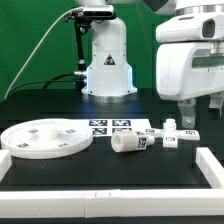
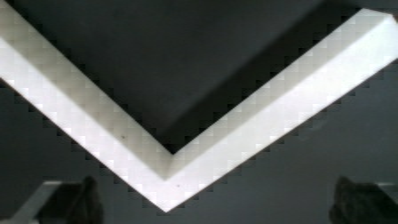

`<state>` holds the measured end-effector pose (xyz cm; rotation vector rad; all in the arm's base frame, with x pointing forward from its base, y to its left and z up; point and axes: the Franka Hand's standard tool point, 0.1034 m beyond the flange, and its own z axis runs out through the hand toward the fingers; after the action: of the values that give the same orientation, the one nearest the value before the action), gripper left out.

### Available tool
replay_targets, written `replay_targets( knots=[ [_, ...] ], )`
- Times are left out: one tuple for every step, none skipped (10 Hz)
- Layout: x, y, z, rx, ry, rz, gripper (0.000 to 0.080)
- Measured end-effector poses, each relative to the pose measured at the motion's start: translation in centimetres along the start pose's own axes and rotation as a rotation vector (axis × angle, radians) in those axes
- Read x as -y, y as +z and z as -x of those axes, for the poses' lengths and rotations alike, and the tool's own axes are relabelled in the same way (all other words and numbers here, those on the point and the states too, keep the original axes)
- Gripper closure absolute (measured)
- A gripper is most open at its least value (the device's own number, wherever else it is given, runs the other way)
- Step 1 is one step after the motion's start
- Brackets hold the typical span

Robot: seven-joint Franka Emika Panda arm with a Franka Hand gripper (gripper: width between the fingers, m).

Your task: Assemble round table

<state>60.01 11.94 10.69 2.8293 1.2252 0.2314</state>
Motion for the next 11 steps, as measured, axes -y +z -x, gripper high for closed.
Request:
replay_targets(
  knots=[
    [0.0, 0.0, 0.0, 0.001, -0.002, 0.001, 0.015],
    [0.0, 0.0, 0.0, 0.001, -0.005, 0.002, 0.015],
    [0.0, 0.0, 0.0, 0.003, -0.01, 0.005, 0.015],
    [0.0, 0.0, 0.0, 0.002, -0.01, 0.004, 0.015],
    [0.0, 0.0, 0.1, 0.001, -0.01, 0.004, 0.015],
    [0.3, 0.2, 0.6, -0.003, -0.02, 0.005, 0.015],
    [0.1, 0.4, 2.1, 0.003, -0.049, 0.004, 0.015],
    [-0.2, 0.3, 4.0, 0.013, -0.078, 0.002, 0.015],
    [-0.4, 0.3, 5.8, 0.025, -0.088, -0.003, 0.015],
    [-0.4, 0.2, 6.6, 0.03, -0.081, -0.004, 0.015],
    [-0.3, 0.2, 6.5, 0.03, -0.082, -0.005, 0.015]
  ],
)
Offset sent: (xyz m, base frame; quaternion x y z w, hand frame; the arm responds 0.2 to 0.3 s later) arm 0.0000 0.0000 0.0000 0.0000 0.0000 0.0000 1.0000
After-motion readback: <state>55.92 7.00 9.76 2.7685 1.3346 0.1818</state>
